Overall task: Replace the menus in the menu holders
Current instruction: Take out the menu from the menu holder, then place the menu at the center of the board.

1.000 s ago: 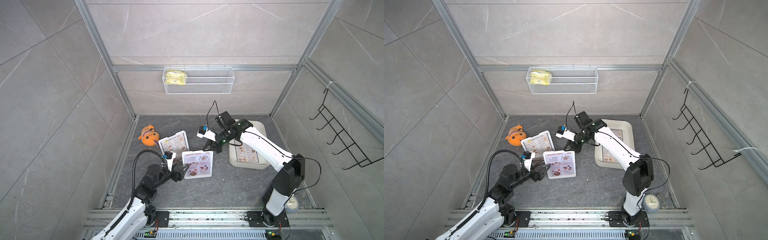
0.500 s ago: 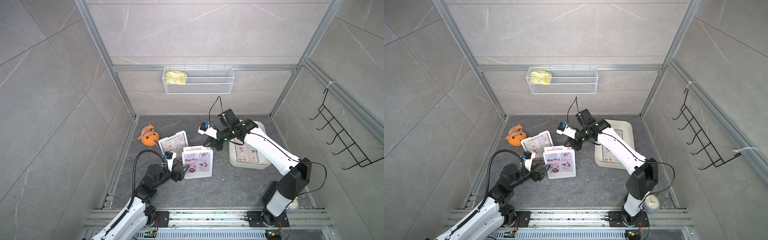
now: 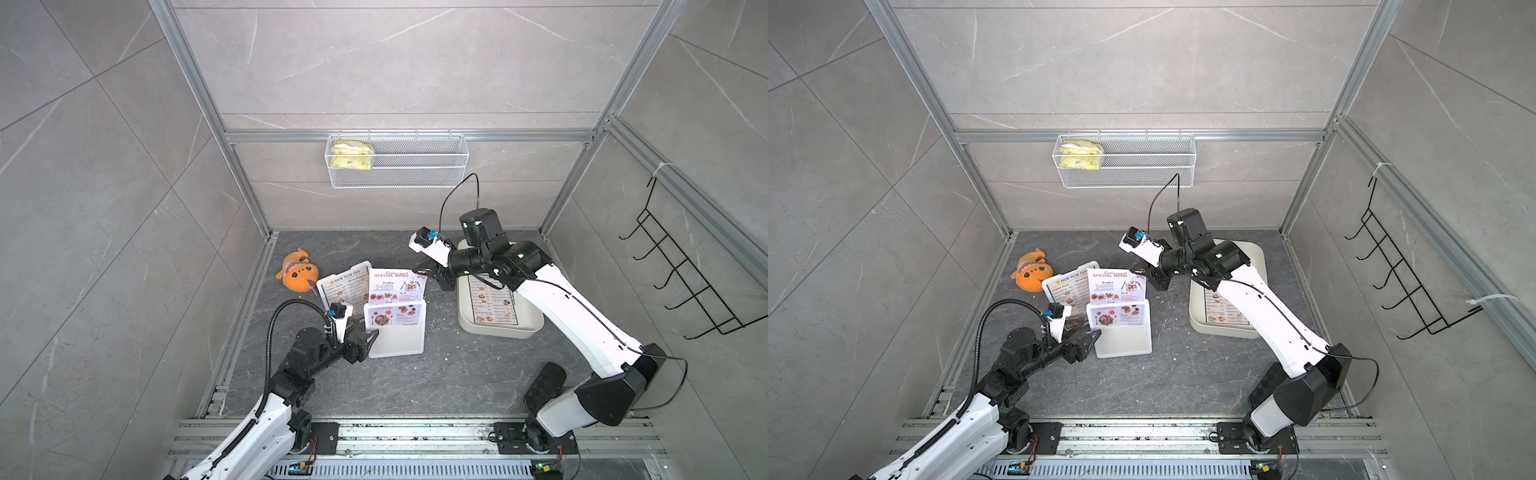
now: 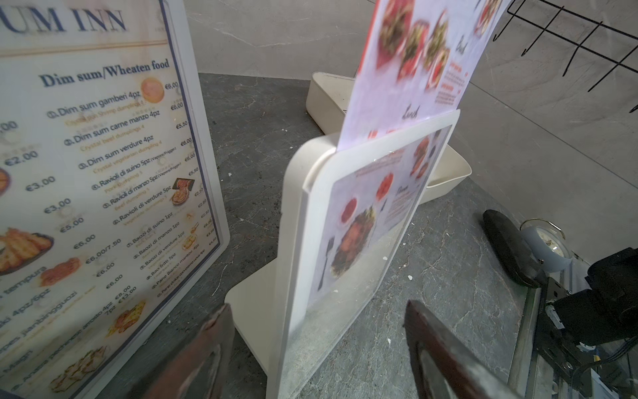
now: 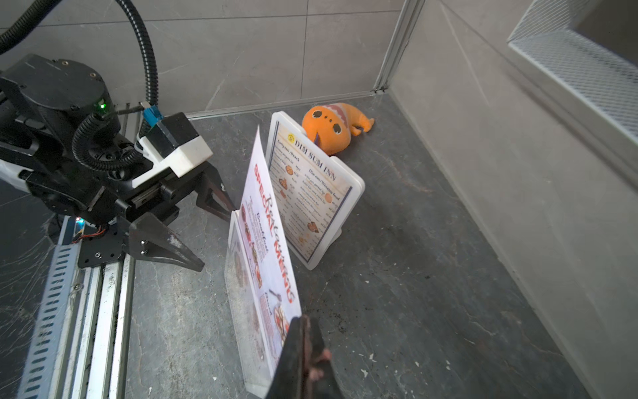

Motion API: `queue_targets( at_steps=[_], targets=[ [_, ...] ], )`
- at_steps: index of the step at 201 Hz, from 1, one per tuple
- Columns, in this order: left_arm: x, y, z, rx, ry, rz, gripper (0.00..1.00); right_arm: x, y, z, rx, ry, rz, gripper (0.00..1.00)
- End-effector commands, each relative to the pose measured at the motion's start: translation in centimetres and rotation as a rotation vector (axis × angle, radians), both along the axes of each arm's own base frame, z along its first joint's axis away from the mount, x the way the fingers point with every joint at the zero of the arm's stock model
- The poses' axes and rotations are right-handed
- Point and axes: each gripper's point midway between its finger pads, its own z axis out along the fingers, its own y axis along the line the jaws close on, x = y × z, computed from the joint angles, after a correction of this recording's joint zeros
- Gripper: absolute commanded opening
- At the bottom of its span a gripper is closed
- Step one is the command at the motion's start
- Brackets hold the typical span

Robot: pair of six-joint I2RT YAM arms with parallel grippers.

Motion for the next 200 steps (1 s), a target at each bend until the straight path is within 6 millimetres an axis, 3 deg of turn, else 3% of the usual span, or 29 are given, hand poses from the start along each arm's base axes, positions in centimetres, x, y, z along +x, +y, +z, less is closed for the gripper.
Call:
queue_targets(
  at_steps=[1, 51, 71, 86, 104, 134, 166, 200],
  targets=[
    [0.5, -0.1, 2.1, -0.014, -0.079, 0.003, 0.81, 0.9, -1.1, 4.4, 0.07, -0.114, -0.103, 0.0],
    [0.6, 0.0, 2.6, -0.021, -0.087, 0.017, 0.81, 4.5, -5.7, 11.4, 0.26, -0.245, -0.512, 0.0],
    [0.5, 0.1, 2.9, -0.029, -0.092, 0.019, 0.81, 5.8, -8.0, 12.6, 0.303, -0.271, -0.684, 0.0],
    [0.5, 0.1, 3.0, -0.034, -0.092, 0.02, 0.81, 6.8, -9.5, 12.4, 0.305, -0.28, -0.79, 0.0],
    [0.4, 0.2, 3.1, -0.039, -0.093, 0.022, 0.81, 7.8, -9.8, 11.0, 0.291, -0.254, -0.849, 0.0],
    [0.5, 0.1, 3.2, -0.046, -0.087, 0.023, 0.82, 9.4, -9.1, 6.7, 0.255, -0.164, -0.889, 0.0],
    [0.5, 0.1, 3.2, -0.048, -0.081, 0.025, 0.82, 10.9, -7.5, 1.8, 0.27, -0.055, -0.91, 0.0],
    [0.7, 0.1, 3.2, -0.049, -0.074, 0.029, 0.82, 12.0, -4.9, -1.6, 0.334, 0.061, -0.871, 0.0]
  ],
)
